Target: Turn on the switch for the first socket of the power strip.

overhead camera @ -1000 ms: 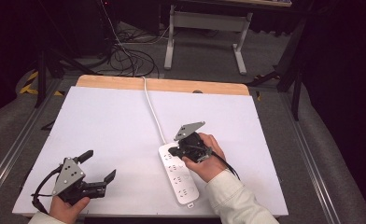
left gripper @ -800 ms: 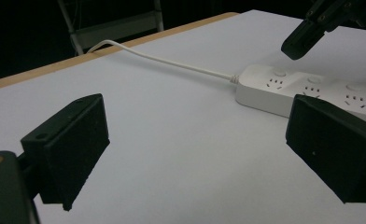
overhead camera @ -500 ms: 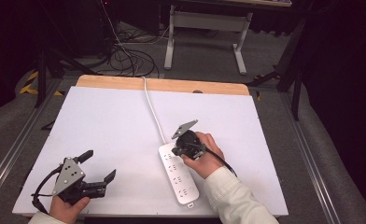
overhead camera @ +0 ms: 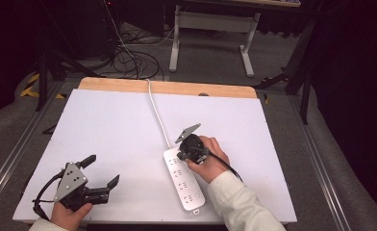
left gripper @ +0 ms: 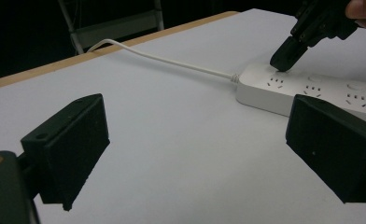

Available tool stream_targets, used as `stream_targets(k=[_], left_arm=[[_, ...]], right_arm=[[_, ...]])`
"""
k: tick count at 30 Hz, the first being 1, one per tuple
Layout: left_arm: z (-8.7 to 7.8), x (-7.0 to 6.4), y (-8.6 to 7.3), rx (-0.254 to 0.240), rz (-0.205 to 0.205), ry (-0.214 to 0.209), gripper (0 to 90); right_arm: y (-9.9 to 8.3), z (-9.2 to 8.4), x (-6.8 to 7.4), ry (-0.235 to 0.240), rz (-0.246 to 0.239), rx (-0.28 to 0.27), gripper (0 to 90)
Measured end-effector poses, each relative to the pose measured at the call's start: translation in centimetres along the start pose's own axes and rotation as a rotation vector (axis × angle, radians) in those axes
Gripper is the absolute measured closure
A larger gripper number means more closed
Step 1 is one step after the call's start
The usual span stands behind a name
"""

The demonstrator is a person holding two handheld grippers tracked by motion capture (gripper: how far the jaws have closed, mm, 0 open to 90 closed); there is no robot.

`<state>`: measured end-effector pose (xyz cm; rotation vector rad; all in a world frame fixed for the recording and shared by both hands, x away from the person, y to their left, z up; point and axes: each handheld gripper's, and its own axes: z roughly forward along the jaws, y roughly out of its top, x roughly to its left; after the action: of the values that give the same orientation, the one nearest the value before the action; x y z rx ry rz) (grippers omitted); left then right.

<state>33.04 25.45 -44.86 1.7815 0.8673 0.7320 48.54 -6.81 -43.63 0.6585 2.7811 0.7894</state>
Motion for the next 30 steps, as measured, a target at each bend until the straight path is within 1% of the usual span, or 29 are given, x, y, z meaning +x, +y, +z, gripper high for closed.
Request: stream_targets(k=[5,9,12,13,17,18,26,28,30], left_arm=[[0.02,-0.01,0.00,0.001,0.000,-0.001,6.6],[0.03,-0.07,-0.02,0.001,-0.007,0.000,6.6],[0.04,-0.06,-0.01,0.001,-0.004,-0.001,6.6],[0.04,-0.11,-0.02,0.001,-0.009,-0.001,6.6],[0.04,-0.09,-0.01,0.002,-0.004,-0.002,6.6],[0.05,-0.12,-0.02,0.002,-0.009,-0.002,6.6],[0.05,-0.14,-0.03,0.002,-0.009,-0.002,6.6],[0.06,-0.15,-0.03,0.002,-0.009,-0.002,6.6],[0.06,-0.14,-0.03,0.002,-0.010,-0.002,6.6]], right_arm=[[-0.01,0.00,0.02,-0.003,0.000,0.000,90.0],[0.00,0.02,0.14,-0.009,-0.004,0.002,90.0],[-0.02,0.03,0.24,-0.014,-0.008,0.002,90.0],[-0.05,0.04,0.27,-0.015,-0.014,0.003,90.0],[-0.06,0.07,0.25,-0.014,-0.012,0.004,90.0],[-0.07,0.08,0.24,-0.012,-0.012,0.003,90.0],[-0.08,0.20,0.31,-0.014,-0.008,0.005,90.0],[-0.06,0.22,0.47,-0.029,-0.016,0.008,90.0],[-0.07,0.24,0.55,-0.033,-0.020,0.008,90.0]])
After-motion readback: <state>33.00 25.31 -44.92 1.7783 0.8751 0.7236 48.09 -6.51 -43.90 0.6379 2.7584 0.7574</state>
